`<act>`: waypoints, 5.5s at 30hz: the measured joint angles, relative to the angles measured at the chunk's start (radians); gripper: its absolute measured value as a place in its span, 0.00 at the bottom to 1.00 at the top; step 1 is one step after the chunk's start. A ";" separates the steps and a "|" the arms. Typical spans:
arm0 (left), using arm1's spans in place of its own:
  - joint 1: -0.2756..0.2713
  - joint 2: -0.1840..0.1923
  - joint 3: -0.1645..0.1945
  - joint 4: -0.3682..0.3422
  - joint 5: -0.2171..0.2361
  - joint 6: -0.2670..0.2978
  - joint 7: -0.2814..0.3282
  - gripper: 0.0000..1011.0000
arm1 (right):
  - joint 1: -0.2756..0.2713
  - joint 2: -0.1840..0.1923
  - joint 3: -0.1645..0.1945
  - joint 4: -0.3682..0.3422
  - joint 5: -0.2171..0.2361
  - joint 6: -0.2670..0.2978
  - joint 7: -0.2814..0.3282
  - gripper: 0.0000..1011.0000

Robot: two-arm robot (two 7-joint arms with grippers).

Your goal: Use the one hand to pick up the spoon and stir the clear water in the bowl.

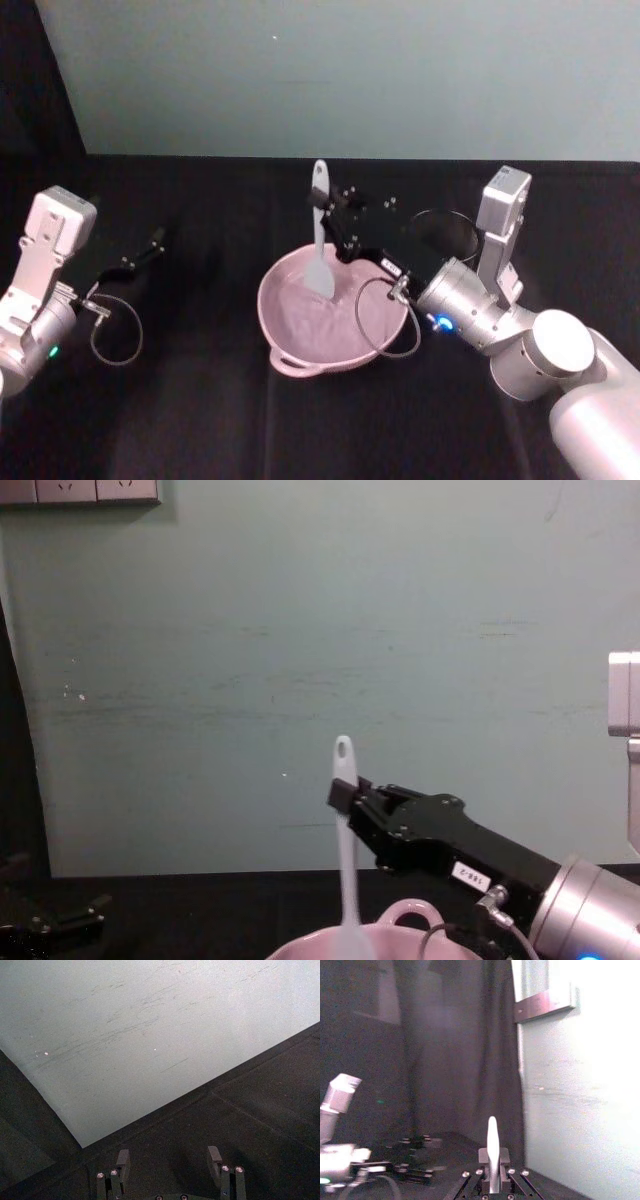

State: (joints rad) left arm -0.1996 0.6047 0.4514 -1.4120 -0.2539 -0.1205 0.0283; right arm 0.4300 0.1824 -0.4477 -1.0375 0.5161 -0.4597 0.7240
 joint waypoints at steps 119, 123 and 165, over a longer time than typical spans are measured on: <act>0.000 0.000 0.000 0.000 0.000 0.000 0.000 1.00 | -0.113 0.011 0.020 -0.166 -0.050 0.092 -0.092 0.11; 0.000 0.000 0.000 0.000 0.000 0.000 0.000 1.00 | -0.065 -0.024 0.025 -0.075 -0.084 0.032 -0.123 0.11; 0.000 0.000 0.000 0.000 0.000 0.000 0.000 1.00 | -0.130 0.145 0.287 -0.410 0.358 0.475 -0.180 0.11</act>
State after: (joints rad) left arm -0.1995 0.6047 0.4514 -1.4120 -0.2539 -0.1205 0.0283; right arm 0.3003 0.3278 -0.1604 -1.4470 0.8739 0.0148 0.5441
